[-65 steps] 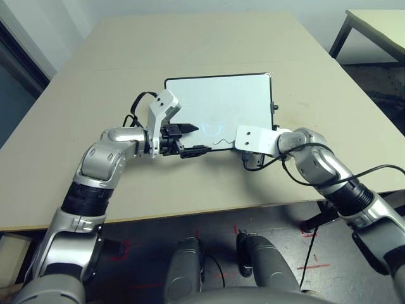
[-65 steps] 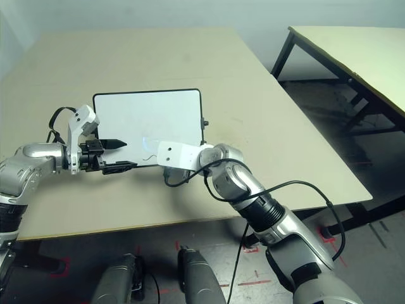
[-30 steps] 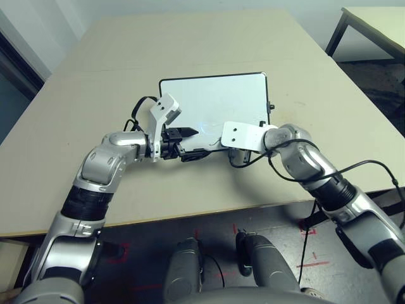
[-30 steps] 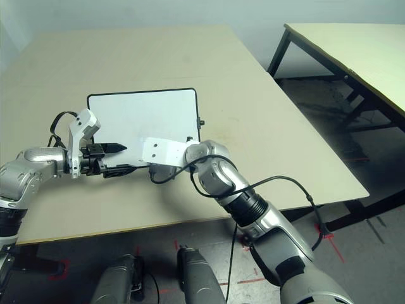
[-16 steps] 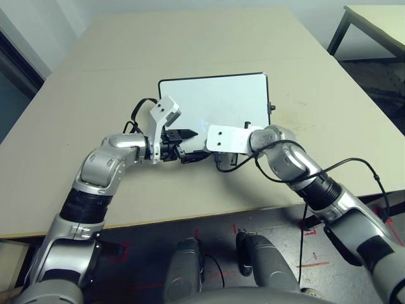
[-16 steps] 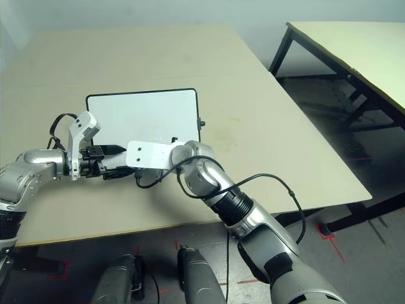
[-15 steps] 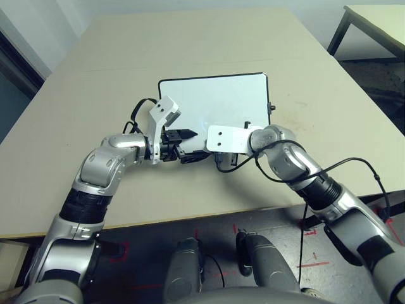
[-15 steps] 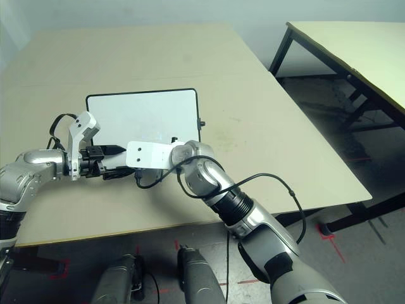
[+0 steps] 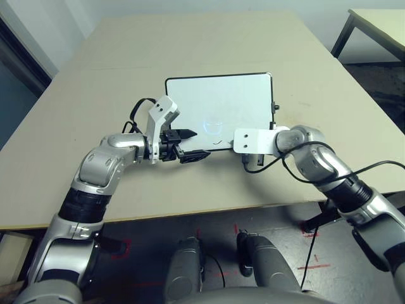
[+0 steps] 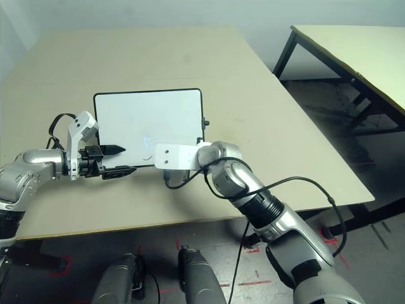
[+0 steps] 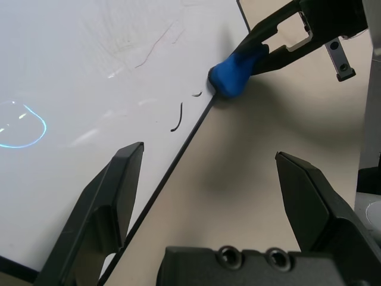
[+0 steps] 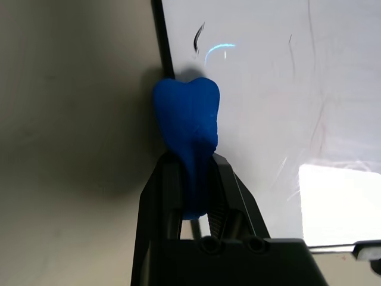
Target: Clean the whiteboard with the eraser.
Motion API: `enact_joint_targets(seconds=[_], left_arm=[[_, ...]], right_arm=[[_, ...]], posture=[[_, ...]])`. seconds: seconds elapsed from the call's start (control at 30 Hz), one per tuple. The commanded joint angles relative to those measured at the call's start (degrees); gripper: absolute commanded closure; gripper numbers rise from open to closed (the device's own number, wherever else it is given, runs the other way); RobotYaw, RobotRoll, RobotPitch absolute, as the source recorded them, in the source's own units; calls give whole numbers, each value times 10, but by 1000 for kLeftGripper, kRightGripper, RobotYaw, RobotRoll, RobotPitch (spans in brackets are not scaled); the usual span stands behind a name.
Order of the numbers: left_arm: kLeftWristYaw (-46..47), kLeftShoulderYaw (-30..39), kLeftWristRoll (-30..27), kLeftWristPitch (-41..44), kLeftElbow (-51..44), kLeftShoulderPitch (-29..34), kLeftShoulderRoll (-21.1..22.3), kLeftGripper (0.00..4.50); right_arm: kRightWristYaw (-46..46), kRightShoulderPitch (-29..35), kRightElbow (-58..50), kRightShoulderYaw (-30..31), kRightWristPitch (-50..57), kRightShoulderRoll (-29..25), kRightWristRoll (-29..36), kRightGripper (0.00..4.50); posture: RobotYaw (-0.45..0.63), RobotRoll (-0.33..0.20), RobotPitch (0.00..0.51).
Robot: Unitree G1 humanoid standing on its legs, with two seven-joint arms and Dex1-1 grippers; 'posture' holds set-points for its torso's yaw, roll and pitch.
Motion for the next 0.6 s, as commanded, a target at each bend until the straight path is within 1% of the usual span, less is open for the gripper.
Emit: enact_joint_targets(seconds=[0.03, 0.17, 0.37, 0.6], left_arm=[[-3, -5, 3, -3, 4, -1, 4, 0], [-1, -3, 2, -3, 2, 3, 4, 0], [6, 7, -2, 3, -14, 25, 10, 0], [18, 23, -10, 10, -30, 46, 21, 0]], right_arm=[[-4, 7, 19, 0, 8, 4, -9, 3964], [-12, -8, 35, -1, -2, 28, -7, 3964], [-25, -40, 73, -1, -25, 68, -8, 3964], [-21, -48, 92, 15, -42, 97, -15, 3964]], posture=[[-73, 0, 155], [-66, 0, 160], [-48, 0, 172], [-30, 0, 190]])
